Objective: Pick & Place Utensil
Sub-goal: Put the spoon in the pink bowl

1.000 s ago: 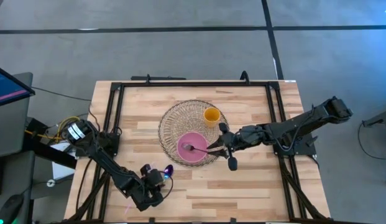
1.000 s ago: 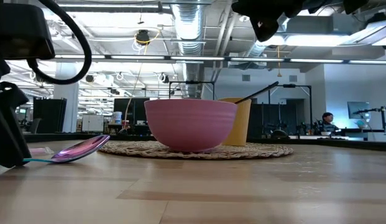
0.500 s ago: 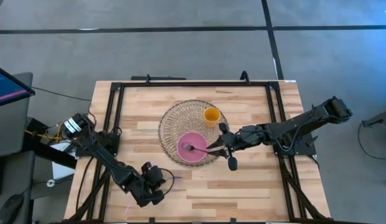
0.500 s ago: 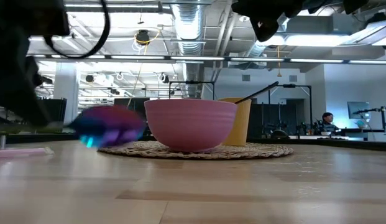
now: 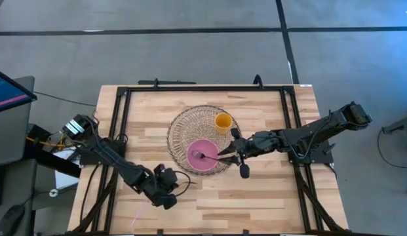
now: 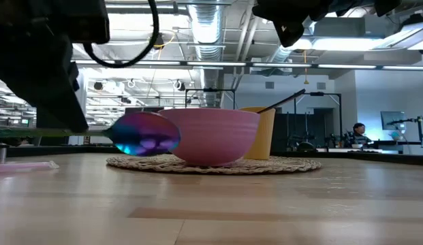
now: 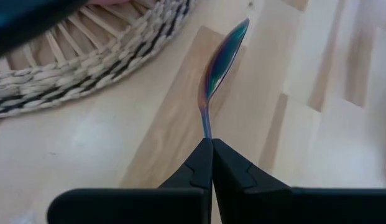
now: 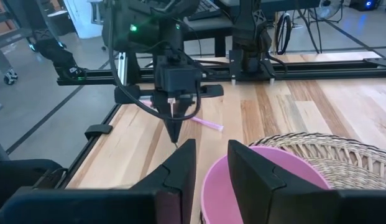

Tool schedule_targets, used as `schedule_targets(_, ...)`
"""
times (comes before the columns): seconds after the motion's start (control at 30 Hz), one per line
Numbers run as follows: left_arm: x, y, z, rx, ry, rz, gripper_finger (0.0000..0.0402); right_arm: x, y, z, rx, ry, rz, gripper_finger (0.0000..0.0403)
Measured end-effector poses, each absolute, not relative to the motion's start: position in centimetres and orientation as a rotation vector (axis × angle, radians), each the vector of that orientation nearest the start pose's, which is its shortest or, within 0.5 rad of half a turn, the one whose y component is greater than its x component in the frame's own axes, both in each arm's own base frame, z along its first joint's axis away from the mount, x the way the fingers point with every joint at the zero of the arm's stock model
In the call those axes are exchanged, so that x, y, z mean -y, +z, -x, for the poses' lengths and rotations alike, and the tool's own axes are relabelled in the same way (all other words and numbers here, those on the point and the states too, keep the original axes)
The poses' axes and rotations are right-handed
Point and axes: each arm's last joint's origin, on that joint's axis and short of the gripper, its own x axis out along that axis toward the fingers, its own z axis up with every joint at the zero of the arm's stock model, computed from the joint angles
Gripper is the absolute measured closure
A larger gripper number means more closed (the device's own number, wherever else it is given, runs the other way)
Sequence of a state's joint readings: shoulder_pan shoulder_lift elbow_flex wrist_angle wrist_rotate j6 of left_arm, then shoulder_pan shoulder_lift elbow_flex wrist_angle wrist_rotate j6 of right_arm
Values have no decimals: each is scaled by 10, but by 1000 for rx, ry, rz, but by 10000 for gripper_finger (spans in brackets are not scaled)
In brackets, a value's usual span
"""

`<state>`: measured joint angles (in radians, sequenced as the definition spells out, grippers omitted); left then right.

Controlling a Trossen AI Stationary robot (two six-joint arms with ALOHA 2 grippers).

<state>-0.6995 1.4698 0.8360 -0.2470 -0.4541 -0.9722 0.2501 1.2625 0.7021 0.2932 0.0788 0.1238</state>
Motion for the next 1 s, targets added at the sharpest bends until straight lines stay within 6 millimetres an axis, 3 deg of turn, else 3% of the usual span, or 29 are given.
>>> schedule_targets(0.4, 165, 198, -238, -765, 161, 580, 399, -65, 250, -265, -274, 154, -79, 316)
schedule_targets(0.67, 145, 221, -251, -636, 126, 621, 399, -64, 251, -265, -267, 151, -81, 316)
schedule_targets(0.8, 127, 241, -251, -569, 126, 665, 399, -64, 251, -265, -266, 150, -81, 316)
schedule_targets(1.0, 78, 258, -260, -556, 95, 780, 399, -62, 251, -266, -264, 142, -82, 316)
